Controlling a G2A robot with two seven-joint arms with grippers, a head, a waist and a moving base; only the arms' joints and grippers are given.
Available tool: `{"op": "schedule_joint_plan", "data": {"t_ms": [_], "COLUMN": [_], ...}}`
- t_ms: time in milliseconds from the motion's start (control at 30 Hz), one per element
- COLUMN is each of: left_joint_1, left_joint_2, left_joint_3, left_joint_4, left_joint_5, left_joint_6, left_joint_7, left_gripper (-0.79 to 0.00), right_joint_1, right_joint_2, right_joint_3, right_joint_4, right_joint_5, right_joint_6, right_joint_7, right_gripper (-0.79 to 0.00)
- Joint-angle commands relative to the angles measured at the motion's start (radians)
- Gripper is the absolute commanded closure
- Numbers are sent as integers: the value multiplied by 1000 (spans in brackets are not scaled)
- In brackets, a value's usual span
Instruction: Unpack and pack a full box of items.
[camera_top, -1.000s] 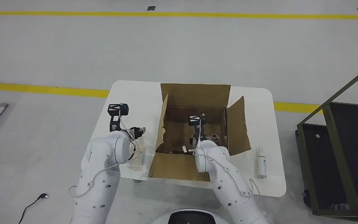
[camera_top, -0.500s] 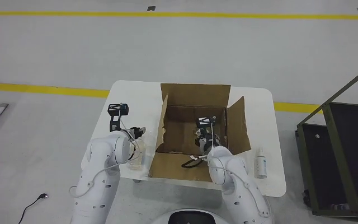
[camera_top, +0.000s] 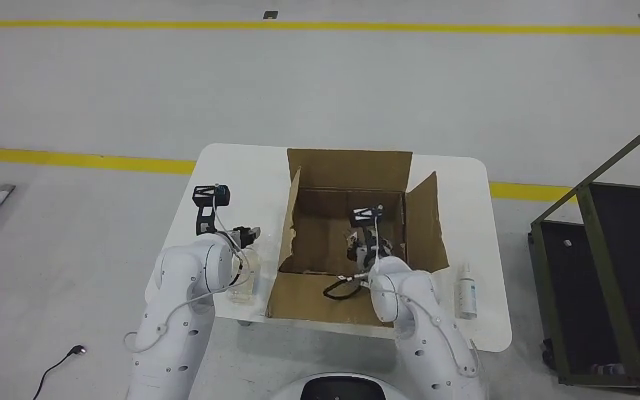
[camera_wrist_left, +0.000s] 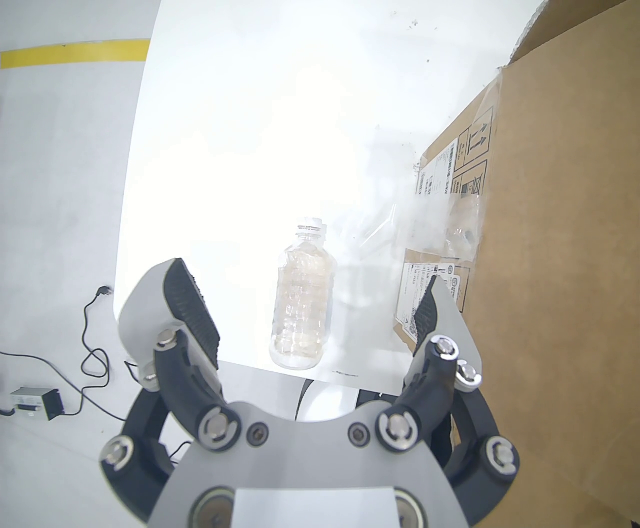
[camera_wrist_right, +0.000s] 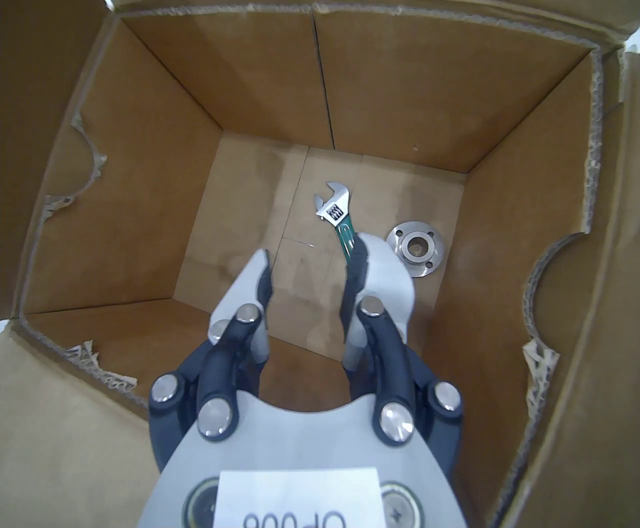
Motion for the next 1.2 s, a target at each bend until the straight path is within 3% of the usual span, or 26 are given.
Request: {"op": "schedule_joint_plan", "data": {"t_ms": [0, 300, 700, 867, 1167], "left_joint_1": [0, 0, 0, 0, 0], "left_joint_2": [0, 0, 0, 0, 0], "left_joint_3": [0, 0, 0, 0, 0], "left_joint_4": [0, 0, 0, 0, 0], "left_joint_5": [0, 0, 0, 0, 0], "left_joint_6": [0, 0, 0, 0, 0], "left_joint_7": [0, 0, 0, 0, 0], "left_gripper": [-785, -785, -785, -785, -785], "right_joint_1": [41, 229, 229, 279, 430], "right_joint_2": [-1, -14, -14, -13, -23], "right_joint_3": [-10, -79, -79, -65, -100], "right_joint_4": [33, 250, 250, 277, 394], "right_joint_5": [-18, -135, -135, -131, -121], "right_joint_6": [-11, -46, -46, -110, -264], "right_joint_7": [56, 238, 238, 278, 519], "right_gripper": [-785, -785, -785, -785, -785]}}
